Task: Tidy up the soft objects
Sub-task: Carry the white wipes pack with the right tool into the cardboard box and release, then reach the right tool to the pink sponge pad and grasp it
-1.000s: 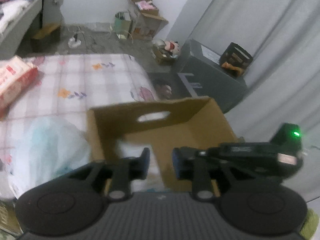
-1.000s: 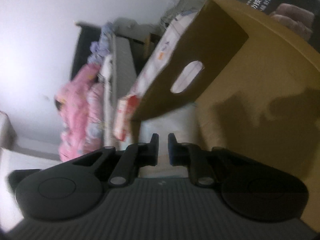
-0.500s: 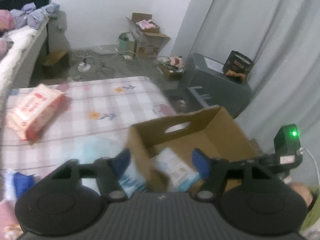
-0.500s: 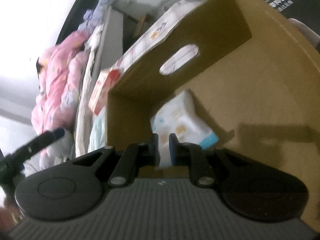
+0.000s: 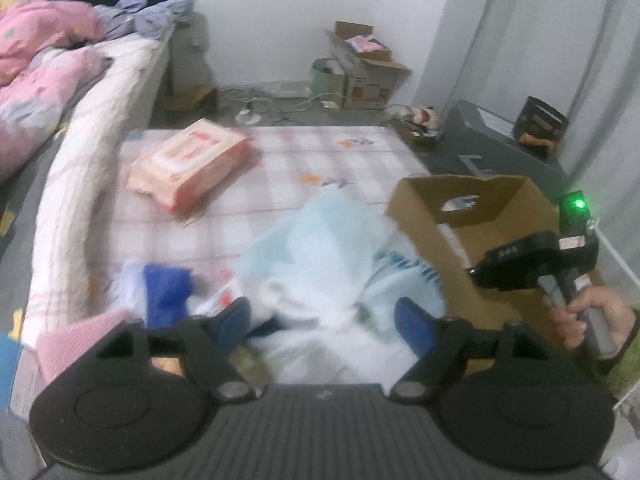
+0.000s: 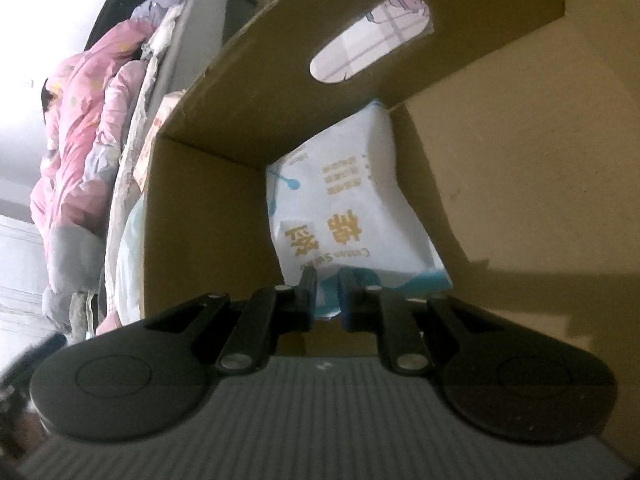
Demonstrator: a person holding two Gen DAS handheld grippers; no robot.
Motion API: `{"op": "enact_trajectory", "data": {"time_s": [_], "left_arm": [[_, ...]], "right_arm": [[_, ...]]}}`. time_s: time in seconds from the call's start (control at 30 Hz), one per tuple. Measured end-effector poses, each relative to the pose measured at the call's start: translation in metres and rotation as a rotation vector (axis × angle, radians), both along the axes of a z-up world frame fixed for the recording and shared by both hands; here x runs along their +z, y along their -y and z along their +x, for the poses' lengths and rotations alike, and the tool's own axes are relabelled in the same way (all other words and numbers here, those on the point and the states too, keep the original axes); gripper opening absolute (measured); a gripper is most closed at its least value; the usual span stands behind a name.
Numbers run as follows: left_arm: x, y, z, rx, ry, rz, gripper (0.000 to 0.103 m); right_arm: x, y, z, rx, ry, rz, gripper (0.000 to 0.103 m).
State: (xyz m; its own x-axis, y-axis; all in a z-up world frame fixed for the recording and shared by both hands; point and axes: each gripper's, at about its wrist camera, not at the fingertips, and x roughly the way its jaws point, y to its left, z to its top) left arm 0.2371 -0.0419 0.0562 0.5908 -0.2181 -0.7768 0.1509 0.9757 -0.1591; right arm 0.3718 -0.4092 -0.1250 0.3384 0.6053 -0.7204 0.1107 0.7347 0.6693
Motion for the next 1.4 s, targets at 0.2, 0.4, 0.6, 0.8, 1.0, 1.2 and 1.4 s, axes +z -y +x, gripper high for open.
{"op": "enact_trajectory", "data": {"time_s": [0.2,0.4,0.6,0.8,1.0,1.2,1.4], "left_arm": [[0.0,-0.034,-0.022,0.075,0.047,-0.001,0.084],[0.013,-0.072,-0.046,0.156,0.117,0.001,0.088],[0.018,-0.11,-0.071,0.221,0.174,0.001,0.089],[0.017,-0.135,-0.086,0.25,0.233,0.013,0.089],[0.001,-0.155,-0.087,0.265,0.215,0.027,0.083],[-0.028,-0.172,-0.076,0.263,0.121,0.025,0.066],[-0.051,-0.185,-0.061,0.253,0.042,0.024,0.053]], "right_arm": [[0.006,0.002,-0.005,-0.014,-0.01,-0.001,0.022],[0.054,0.019,-0.03,-0.052,0.08,-0.015,0.042],[0.12,0.018,-0.06,-0.044,0.21,-0.023,0.044],[0.173,-0.036,-0.074,0.048,0.304,0.029,0.045],[0.185,-0.137,-0.067,0.243,0.287,0.098,0.045],[0.165,-0.253,-0.045,0.403,0.205,0.115,0.045],[0.124,-0.334,-0.02,0.469,0.107,0.033,0.045]]}}
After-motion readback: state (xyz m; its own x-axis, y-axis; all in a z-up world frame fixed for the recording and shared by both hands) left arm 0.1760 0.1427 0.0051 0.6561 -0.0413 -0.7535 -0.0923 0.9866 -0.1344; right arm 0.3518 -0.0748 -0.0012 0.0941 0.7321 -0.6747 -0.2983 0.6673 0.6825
